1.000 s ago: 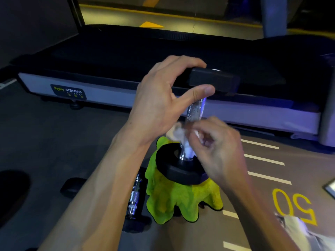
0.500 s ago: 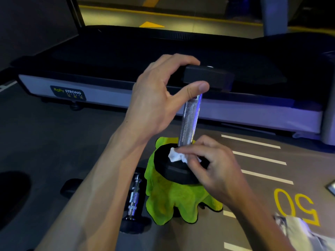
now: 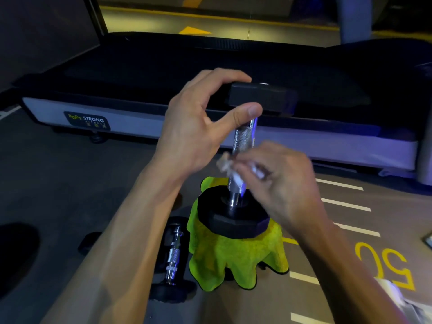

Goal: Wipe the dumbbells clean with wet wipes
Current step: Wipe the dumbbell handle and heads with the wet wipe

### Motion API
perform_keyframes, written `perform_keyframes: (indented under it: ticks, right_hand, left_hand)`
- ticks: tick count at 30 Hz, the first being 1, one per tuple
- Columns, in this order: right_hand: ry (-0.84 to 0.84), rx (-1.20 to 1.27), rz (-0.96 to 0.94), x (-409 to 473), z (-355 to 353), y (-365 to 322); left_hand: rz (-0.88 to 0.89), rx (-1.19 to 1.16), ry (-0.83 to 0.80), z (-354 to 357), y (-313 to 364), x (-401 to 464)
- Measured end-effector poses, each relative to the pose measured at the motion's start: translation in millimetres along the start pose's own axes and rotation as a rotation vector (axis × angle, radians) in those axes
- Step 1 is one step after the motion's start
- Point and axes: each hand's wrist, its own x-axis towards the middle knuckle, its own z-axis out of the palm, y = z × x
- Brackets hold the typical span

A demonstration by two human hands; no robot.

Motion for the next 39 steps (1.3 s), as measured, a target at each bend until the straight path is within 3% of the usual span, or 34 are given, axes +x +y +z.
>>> perform_keyframes:
  ticks: [3,9,15,22,30,39]
  right_hand:
    - [0.209,-0.026,0.027,2.4,7.6,0.4]
    - [-0.036,-0.105,-0.104,-26.7,11.3,-0.4]
    - [0.32,-0.183,-0.039,25.2,6.0,-0.9]
    - [0.116,-0.194,-0.119,-22.2,21.9,-7.3]
    - [0.339,-0.189,-0.049,9.9,15.5,-16.3]
    - [0.164,-0.224,-0.074,-21.9,30.3,-15.8]
  left_hand:
    - [-0.009,-0.011,-0.006,-1.8,-1.9,0.0]
    - [-0.026,-0.047,0.02,-7.7,-9.9,-2.4]
    - [-0.032,-0.081,-0.015,-16.9,-12.3,-7.0]
    - [-0.048,-0.103,0.008,-21.5,-16.9,-9.1]
    - [-0.048,-0.097,-0.004,-19.7,-14.2,-7.3]
    - [-0.068,-0.107,0.025,-20.2,-20.8,-3.2]
